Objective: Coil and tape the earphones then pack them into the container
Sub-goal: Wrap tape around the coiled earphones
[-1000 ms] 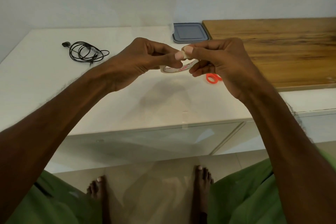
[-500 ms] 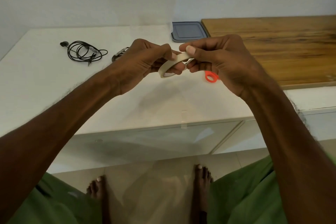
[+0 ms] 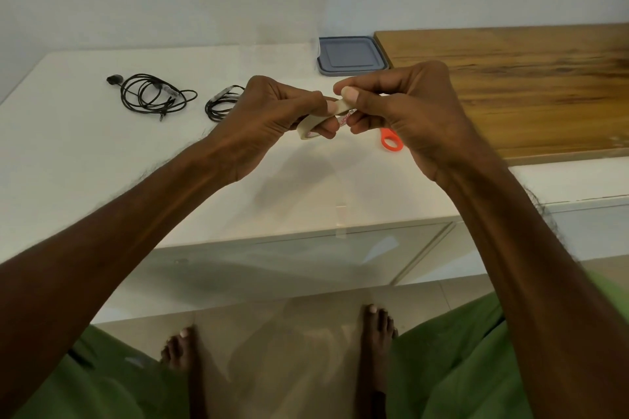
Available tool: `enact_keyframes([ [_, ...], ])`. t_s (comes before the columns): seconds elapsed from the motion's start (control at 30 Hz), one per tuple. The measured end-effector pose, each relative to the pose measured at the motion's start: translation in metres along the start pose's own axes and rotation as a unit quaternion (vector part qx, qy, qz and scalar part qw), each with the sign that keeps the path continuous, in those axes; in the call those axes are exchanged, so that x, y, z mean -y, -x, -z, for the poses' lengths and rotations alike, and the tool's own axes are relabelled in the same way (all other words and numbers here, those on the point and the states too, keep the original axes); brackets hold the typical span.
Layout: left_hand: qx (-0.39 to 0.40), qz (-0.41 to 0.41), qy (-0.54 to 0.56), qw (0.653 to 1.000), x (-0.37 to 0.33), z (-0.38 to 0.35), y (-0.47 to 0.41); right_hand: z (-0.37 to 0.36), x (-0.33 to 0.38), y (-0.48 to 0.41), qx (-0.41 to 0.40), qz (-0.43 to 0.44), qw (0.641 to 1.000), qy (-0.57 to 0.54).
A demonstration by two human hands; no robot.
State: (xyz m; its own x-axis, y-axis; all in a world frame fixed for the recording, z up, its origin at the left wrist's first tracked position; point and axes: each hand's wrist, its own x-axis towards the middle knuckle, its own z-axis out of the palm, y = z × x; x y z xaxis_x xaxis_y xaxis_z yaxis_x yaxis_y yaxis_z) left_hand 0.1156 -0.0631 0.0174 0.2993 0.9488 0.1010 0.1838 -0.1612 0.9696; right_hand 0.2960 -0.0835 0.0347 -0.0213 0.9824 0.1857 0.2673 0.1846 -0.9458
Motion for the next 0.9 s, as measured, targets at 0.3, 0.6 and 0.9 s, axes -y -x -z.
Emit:
enact_keyframes([
  [0.3,0.08,0.017,0.076,0.994,-0.003,0.005,0.0,0.005,0.002,0.0,-0.008,-0.022,0.999,-0.041],
  [0.6,0.062,0.03,0.067,0.995,-0.004,0.006,-0.001,0.004,0.004,0.0,-0.004,-0.032,0.998,-0.051],
  [0.9,-0.01,-0.018,-0.02,1.0,0.001,-0.003,0.0,-0.004,0.002,0.002,-0.027,-0.016,0.999,-0.017],
])
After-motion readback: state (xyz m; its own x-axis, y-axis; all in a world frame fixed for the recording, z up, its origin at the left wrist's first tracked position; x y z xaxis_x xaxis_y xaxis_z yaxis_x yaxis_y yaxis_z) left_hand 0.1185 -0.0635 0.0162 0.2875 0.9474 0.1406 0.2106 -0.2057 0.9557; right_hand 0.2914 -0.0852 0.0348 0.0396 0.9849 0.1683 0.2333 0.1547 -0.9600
